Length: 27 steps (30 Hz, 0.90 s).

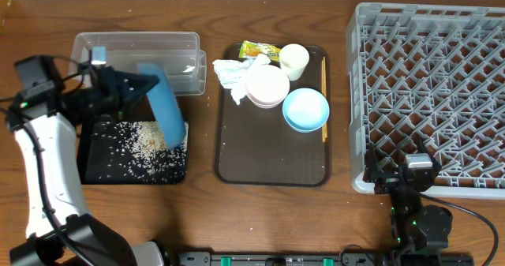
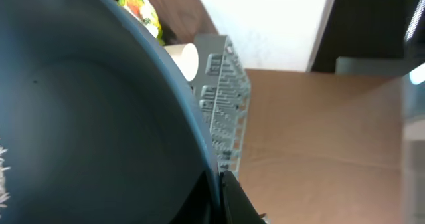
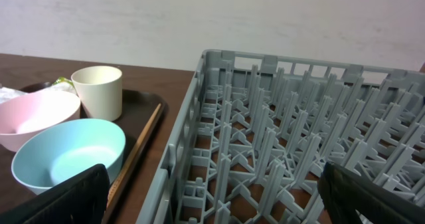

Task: Sort waste into correct bins and load items into the dishwasher rack
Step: 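Carry the plate over the black tray and tip rice onto it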

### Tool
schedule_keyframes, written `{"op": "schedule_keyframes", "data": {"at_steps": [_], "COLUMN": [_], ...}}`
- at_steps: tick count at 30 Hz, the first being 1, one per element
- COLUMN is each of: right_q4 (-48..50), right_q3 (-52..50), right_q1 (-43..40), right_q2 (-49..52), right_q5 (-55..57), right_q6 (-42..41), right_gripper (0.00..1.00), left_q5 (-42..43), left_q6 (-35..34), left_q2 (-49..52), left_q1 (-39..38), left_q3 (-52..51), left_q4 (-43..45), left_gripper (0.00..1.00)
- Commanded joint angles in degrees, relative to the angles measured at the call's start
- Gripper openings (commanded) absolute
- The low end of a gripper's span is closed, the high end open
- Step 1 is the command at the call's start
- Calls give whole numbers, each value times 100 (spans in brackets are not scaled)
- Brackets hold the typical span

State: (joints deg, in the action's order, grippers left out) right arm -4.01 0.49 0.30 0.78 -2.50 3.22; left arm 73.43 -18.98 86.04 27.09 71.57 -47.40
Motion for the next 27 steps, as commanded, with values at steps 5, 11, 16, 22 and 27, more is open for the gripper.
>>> {"op": "schedule_keyframes", "data": {"at_steps": [5, 11, 16, 22, 27], "right_q4": [-9, -9, -9, -9, -9], "right_q3": [-17, -17, -17, -17, -17], "right_q1": [44, 44, 44, 44, 44], "right_q2": [-26, -26, -26, -26, -26], "right_q5": [57, 57, 57, 57, 57], "right_q6": [50, 48, 48, 48, 50], "right_gripper": [99, 99, 99, 99, 99], "left_q5": [1147, 1556, 1670, 1670, 1670], "left_q6": [520, 702, 964, 1067, 1067], "left_q2": [-85, -85, -85, -85, -85], "left_q1": [693, 1292, 1912, 2623, 2787], "left_q3": [-382, -922, -1259, -1266, -1266], "left_q4": [-13, -11, -13, -15, -129], "left_gripper": [6, 6, 6, 6, 6]}}
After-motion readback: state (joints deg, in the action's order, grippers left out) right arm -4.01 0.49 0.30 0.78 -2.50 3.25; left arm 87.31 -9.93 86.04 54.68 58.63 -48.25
